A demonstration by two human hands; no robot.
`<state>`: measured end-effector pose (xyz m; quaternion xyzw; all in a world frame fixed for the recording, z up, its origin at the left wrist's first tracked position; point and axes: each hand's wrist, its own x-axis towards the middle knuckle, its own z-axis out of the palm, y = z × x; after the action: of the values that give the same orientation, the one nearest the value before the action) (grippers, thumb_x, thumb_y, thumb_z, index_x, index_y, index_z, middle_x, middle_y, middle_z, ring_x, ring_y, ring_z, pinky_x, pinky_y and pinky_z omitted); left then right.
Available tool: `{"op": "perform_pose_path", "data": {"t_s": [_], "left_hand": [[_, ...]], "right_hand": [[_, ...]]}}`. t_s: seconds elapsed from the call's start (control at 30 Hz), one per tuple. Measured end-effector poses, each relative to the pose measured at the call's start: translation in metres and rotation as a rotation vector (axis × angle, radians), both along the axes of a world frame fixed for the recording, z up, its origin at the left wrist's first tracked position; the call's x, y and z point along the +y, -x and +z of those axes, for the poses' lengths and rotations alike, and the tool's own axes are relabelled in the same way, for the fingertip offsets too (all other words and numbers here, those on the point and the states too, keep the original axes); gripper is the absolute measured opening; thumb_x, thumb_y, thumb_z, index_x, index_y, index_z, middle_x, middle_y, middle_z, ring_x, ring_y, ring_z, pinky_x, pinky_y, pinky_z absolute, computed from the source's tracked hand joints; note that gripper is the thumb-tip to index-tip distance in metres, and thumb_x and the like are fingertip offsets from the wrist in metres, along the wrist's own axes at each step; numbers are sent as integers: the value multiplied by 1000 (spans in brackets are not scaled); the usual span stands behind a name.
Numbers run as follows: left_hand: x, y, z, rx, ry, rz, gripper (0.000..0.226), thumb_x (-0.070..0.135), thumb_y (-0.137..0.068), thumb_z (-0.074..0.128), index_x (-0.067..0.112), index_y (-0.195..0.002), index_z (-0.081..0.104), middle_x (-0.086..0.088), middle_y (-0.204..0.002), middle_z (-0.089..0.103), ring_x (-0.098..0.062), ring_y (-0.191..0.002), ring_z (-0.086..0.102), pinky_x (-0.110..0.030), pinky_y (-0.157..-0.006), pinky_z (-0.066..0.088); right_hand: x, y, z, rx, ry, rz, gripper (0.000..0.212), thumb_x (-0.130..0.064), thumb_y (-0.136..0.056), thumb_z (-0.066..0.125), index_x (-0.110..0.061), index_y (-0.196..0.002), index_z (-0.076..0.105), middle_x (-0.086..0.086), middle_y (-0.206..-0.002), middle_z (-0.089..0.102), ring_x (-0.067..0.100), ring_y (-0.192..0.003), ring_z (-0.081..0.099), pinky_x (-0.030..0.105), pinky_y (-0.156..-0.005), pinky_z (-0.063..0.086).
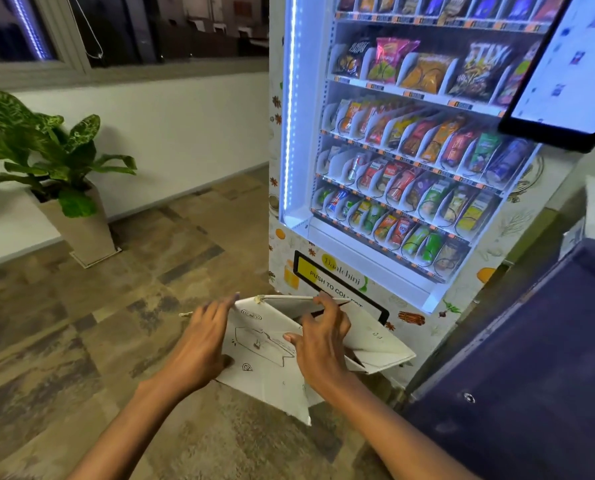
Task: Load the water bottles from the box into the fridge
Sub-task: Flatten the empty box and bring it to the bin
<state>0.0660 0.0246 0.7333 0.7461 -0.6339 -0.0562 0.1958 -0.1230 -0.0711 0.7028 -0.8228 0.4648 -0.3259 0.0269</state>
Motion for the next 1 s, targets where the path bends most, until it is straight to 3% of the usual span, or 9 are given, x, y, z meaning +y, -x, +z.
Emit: {"op": "perform_pose_path", "data": {"t_s": [0.1,0.2,0.27,0.33,0.47,0.63,0.73,0.83,1.0], "left_hand": [[4,-9,-2,2,106,-107,118,2,-55,86,23,-147,17,-6,-134,41,-22,-121,37,-41,-99,44],[6,-5,11,144,209,-15,92,8,-60,89,17,-137,38,-10,-125,55,-30,-113,54,-36,-87,47],[3,1,24,130,336,29,61,33,-63,86,20,-114,55,-2,-100,63,-26,-87,63,-28,-66,46],[-2,6,41,105,363,75,57,62,-57,74,21,-94,60,7,-82,58,-17,-69,56,-27,-54,43],[-11,14,70,124,282,131,53,57,-52,85,24,-88,66,5,-80,70,-22,-76,63,-30,-59,44],[-18,36,95,48,300,51,44,52,-56,85,21,-80,65,4,-77,71,-24,-74,64,-28,-55,36],[-19,56,106,-21,327,-21,40,50,-59,85,20,-75,63,3,-75,72,-24,-70,65,-26,-53,33],[-19,79,115,-40,334,-92,34,46,-62,85,26,-71,59,4,-74,71,-19,-65,61,-22,-49,26],[-21,123,129,-120,295,-236,33,47,-69,81,26,-89,67,6,-84,73,-11,-68,60,-21,-49,31]], "right_hand": [[-4,10,19,18,120,49,43,-37,-58,87,-11,-81,61,9,-114,36,20,-99,35,39,-70,55],[-3,15,37,21,229,90,45,-40,-60,84,-8,-84,62,7,-106,36,18,-95,35,37,-69,54],[1,17,44,-10,264,129,46,-39,-60,83,-6,-84,63,6,-106,36,18,-95,35,38,-70,55],[3,20,51,-63,274,165,48,-37,-58,85,-3,-84,63,5,-107,35,18,-94,36,38,-72,55],[6,31,72,-223,91,183,73,-30,-54,90,-9,-106,43,3,-115,33,29,-96,55,36,-85,54],[18,57,97,-130,-248,116,77,-37,-75,78,-12,-135,36,8,-131,47,22,-120,45,36,-102,40],[18,72,101,-58,-228,72,58,-44,-78,73,-11,-121,52,4,-111,56,19,-109,48,28,-88,39],[23,90,101,-61,-269,-31,43,-43,-77,74,-12,-98,53,-2,-93,50,16,-91,47,24,-69,30],[38,131,98,-127,-278,-149,43,-38,-78,76,-10,-105,56,5,-101,58,19,-94,54,26,-72,40]]}}
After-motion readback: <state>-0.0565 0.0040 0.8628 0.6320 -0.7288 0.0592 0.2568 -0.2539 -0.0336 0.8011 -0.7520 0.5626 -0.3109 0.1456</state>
